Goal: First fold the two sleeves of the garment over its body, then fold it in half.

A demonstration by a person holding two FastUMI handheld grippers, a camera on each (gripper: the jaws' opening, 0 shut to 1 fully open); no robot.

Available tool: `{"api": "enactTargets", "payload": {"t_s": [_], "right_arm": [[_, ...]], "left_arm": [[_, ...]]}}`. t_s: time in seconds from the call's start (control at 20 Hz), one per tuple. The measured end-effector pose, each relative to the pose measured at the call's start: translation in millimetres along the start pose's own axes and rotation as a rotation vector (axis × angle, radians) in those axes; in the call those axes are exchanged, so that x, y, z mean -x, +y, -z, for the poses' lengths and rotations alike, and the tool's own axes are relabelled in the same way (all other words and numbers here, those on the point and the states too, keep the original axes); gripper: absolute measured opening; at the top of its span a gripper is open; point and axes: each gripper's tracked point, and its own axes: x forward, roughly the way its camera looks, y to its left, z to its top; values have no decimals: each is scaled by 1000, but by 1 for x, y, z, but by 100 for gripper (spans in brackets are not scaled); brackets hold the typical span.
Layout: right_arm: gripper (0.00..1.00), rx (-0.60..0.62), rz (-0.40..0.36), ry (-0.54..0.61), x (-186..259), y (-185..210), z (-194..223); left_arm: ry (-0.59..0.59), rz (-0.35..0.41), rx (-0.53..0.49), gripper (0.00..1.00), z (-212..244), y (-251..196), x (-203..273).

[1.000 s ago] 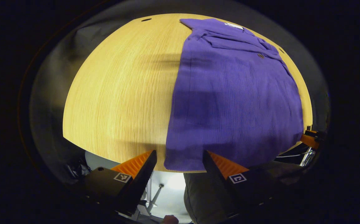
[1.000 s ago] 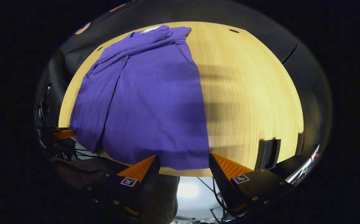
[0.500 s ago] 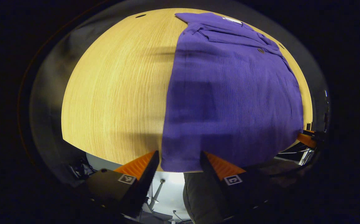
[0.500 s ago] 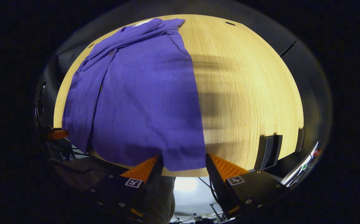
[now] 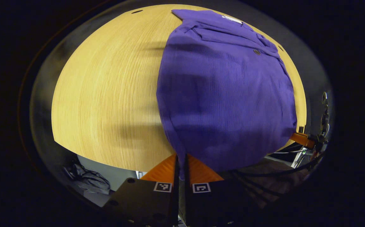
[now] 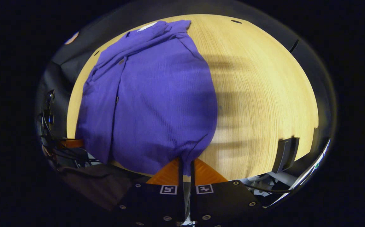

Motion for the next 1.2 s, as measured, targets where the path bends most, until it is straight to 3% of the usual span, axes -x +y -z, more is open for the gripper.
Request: {"api": "enactTargets", "payload": {"t_s": [0.3,0.8,0.95,1.2], "right_arm": [[7,-8,-35,-136,42,23,-47],[7,17,-20,-331,100,64,-125],[7,41,17,-402,118,69,-162],[7,77,10,-471,137,81,-220]], "left_arm": [[-116,92,-75,10,-47,-19,40],[-281,190,-223,9,-141,-34,103],[-323,197,-283,10,-177,-38,126],[-387,172,-335,9,-245,-48,148]]}}
